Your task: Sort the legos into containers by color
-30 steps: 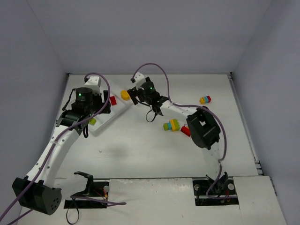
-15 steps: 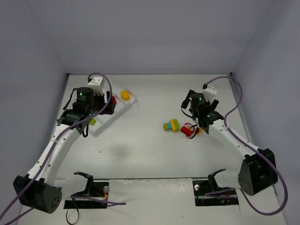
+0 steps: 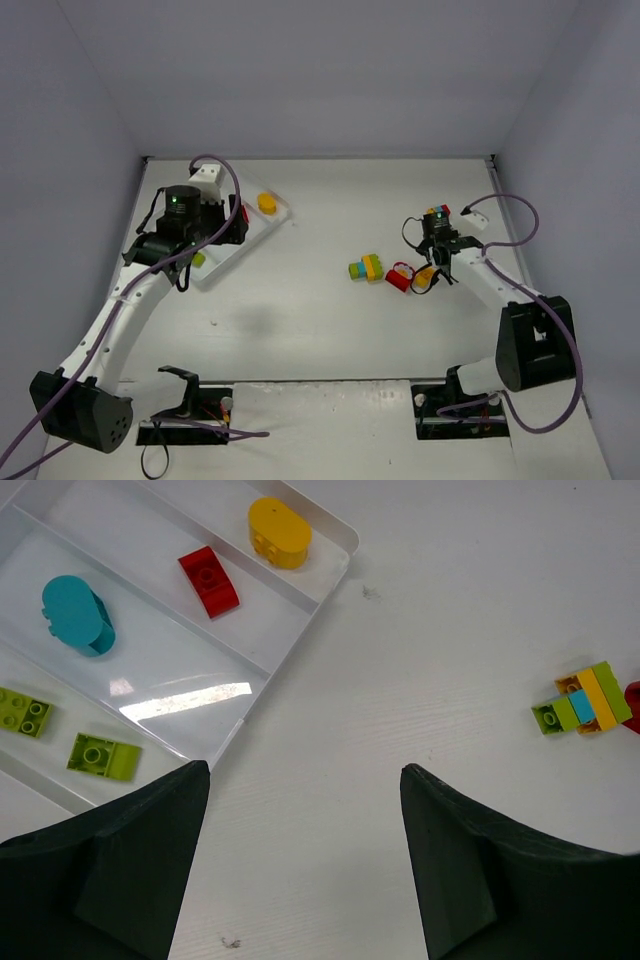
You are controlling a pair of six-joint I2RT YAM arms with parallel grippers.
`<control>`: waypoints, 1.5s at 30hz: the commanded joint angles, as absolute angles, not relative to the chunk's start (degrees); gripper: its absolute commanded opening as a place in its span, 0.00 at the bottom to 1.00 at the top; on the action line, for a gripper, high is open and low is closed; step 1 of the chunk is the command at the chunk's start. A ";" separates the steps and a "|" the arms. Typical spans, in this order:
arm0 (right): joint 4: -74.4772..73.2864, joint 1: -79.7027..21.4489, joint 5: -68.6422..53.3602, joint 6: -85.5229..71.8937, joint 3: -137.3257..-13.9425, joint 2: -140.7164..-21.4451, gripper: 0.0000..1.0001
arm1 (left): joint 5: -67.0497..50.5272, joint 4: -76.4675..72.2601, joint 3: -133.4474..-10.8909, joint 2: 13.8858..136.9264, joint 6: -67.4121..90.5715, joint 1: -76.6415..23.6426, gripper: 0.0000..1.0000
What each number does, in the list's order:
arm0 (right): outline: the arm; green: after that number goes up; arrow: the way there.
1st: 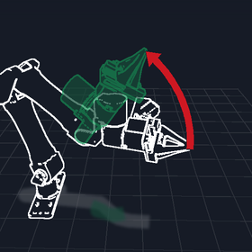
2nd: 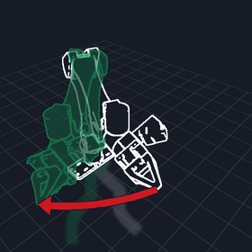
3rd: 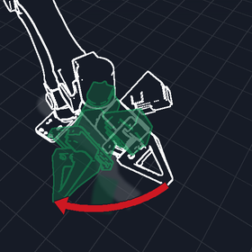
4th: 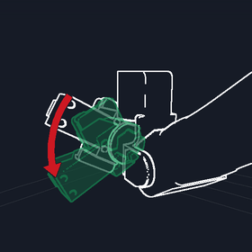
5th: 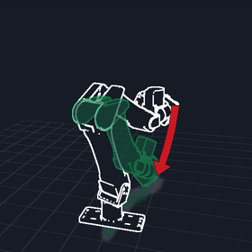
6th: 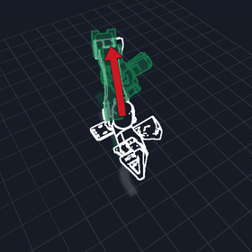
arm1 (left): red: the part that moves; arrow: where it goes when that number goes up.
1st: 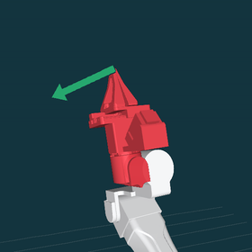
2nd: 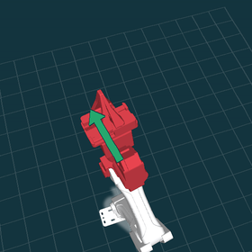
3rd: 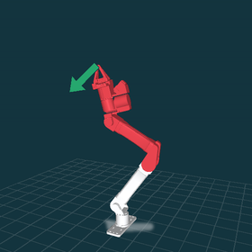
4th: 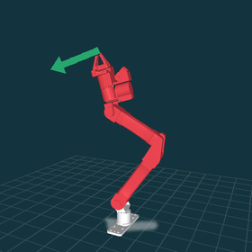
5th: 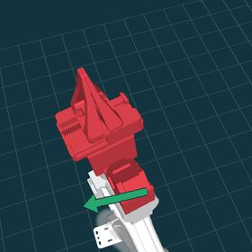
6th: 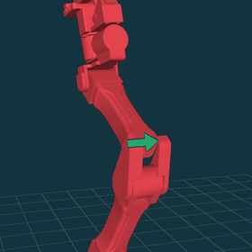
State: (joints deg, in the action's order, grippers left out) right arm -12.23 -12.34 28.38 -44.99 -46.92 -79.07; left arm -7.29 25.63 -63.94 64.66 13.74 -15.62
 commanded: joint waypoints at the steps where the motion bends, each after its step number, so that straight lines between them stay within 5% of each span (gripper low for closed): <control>1: -13.01 -11.51 27.78 -46.85 -48.42 -82.69 0.71 | -7.91 22.76 -65.57 64.60 14.33 -15.21 0.71; 18: -5.89 -8.88 18.55 -44.12 -47.29 -92.46 0.49 | -8.61 23.11 -65.92 65.65 14.50 -15.21 0.71; 31: -5.01 -8.70 16.79 -43.59 -45.53 -79.21 0.00 | -14.14 21.97 -65.74 66.36 15.73 -15.29 0.71; 38: -3.96 -8.96 9.77 -41.22 -46.05 -61.73 0.00 | -22.58 18.03 -65.30 65.66 21.17 -20.38 0.71; 45: 2.80 -9.75 -2.78 -42.80 -43.95 -51.87 0.00 | -16.79 2.59 -64.34 66.44 30.49 -40.84 0.71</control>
